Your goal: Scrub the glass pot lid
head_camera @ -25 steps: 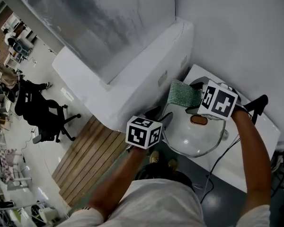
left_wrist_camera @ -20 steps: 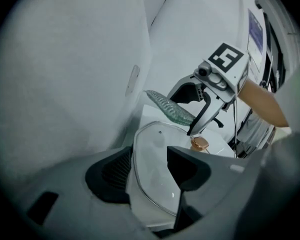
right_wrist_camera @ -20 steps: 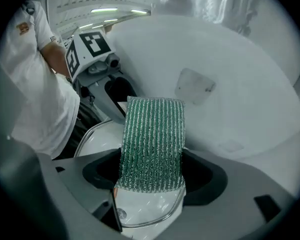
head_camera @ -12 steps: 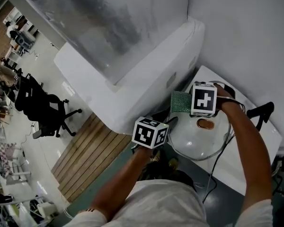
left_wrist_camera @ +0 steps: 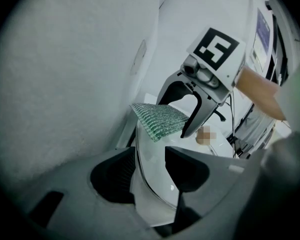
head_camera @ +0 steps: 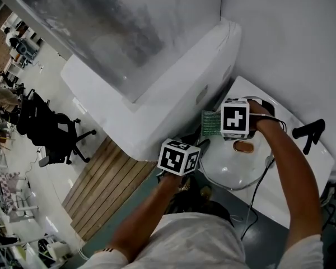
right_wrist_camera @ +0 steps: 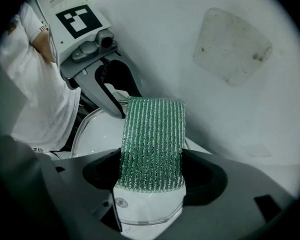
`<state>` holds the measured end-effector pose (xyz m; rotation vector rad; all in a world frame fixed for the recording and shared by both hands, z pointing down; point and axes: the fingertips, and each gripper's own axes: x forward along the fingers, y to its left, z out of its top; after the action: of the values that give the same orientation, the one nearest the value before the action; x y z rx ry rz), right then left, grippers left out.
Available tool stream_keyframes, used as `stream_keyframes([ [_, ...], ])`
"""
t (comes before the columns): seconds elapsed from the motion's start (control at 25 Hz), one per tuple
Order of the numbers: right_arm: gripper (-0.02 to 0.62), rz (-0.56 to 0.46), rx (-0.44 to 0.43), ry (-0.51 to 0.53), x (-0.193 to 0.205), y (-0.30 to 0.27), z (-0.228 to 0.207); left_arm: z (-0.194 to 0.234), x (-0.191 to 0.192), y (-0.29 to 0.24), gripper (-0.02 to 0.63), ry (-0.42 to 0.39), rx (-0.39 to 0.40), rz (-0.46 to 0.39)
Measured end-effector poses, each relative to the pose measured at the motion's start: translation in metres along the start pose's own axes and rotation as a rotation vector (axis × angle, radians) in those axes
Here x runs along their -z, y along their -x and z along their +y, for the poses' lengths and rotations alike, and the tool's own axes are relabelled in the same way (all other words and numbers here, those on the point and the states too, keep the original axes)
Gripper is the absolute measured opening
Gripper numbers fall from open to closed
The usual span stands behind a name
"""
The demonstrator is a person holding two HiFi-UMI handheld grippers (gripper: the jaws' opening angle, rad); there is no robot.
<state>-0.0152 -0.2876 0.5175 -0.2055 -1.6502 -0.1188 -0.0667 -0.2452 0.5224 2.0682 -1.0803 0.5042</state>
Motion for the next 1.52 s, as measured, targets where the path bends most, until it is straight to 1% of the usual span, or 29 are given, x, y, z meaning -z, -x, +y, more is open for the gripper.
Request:
stream_keyframes([
  [0.2, 0.348, -0.045, -0.037, -0.064, 0.002, -0.001, -0.002, -0.001, 0.0, 0.0, 0.184, 0.008, 0.013, -0.001],
  [0.36, 0.348, -0.085, -0.027, -0.172, 0.017, 0.0, -0.01, 0.0, 0.001, -0.001, 0.184, 0.007, 0.014, -0.006],
  [0.48, 0.348, -0.123, -0.017, -0.308, 0.036, 0.006, -0.017, 0.0, 0.0, 0.001, 0.184, 0.009, 0.016, -0.008],
  [0.64, 0.348, -0.194, -0.02, -0.552, 0.068, 0.01, -0.023, 0.0, 0.001, 0.0, 0.184, 0.01, 0.022, -0.01],
  [0.76, 0.348, -0.214, -0.006, -0.703, 0.094, 0.009, -0.025, 0.001, 0.001, 0.0, 0.184, 0.013, 0.023, -0.014],
  [0.88, 0.348, -0.238, 0.0, -0.815, 0.112, 0.006, -0.024, 0.001, 0.001, 0.0, 0.184, 0.023, 0.026, -0.018],
  [1.08, 0.348, -0.335, 0.004, -0.968, 0.126, 0.004, -0.024, 0.002, 0.001, 0.0, 0.183, 0.04, 0.03, -0.028],
  [1.16, 0.348, -0.37, 0.028, -0.987, 0.127, 0.01, -0.024, 0.001, 0.001, 0.0, 0.183, 0.035, 0.025, -0.03],
  [1.24, 0.348, -0.384, 0.062, -0.956, 0.121, 0.021, -0.023, 0.001, 0.0, 0.0, 0.183, 0.027, 0.021, -0.033],
  [1.32, 0.348, -0.362, 0.102, -0.878, 0.11, 0.035, -0.019, 0.002, 0.0, 0.001, 0.183, 0.022, 0.017, -0.034],
  [1.4, 0.348, -0.323, 0.14, -0.779, 0.094, 0.049, -0.012, 0.002, 0.0, 0.001, 0.183, 0.018, 0.015, -0.036],
  [1.52, 0.348, -0.274, 0.169, -0.641, 0.064, 0.064, 0.001, 0.002, 0.0, 0.0, 0.183, 0.015, 0.013, -0.038],
])
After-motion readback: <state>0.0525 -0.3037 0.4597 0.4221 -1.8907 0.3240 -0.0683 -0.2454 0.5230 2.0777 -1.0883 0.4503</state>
